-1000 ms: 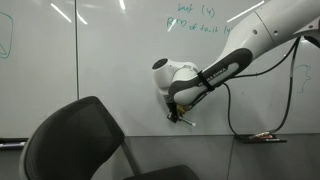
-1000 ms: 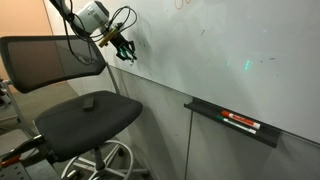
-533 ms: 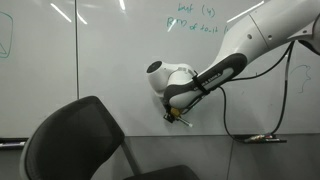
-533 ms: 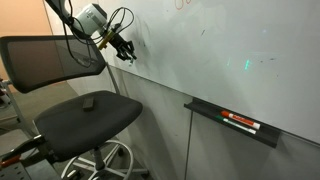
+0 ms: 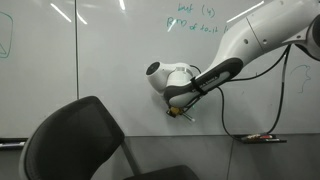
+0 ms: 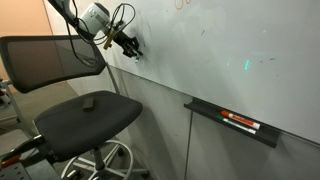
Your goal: Write on the whiteboard
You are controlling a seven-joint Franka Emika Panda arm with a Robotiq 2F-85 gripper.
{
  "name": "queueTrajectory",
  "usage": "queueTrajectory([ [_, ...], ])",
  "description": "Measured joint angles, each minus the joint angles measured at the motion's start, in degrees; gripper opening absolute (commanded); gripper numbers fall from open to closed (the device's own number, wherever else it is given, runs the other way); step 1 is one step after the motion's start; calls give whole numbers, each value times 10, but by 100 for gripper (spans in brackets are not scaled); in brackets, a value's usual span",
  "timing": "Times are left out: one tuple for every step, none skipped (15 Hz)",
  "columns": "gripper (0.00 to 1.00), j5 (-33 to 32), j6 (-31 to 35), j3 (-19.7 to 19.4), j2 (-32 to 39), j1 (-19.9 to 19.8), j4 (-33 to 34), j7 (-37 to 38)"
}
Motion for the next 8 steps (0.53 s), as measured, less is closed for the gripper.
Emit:
queueTrajectory([
  [13, -1, -4, 0, 2, 0, 5, 4],
  [13, -1, -8, 0, 4, 1, 9, 8],
  [13, -1, -10, 0, 7, 2, 13, 12],
  [13, -1, -12, 1, 10, 3, 17, 15],
  [13, -1, -14, 2, 14, 3, 22, 18],
  [13, -1, -15, 3, 17, 4, 26, 19],
  [13, -1, -16, 4, 21, 5, 30, 20],
  [13, -1, -16, 4, 24, 5, 33, 20],
])
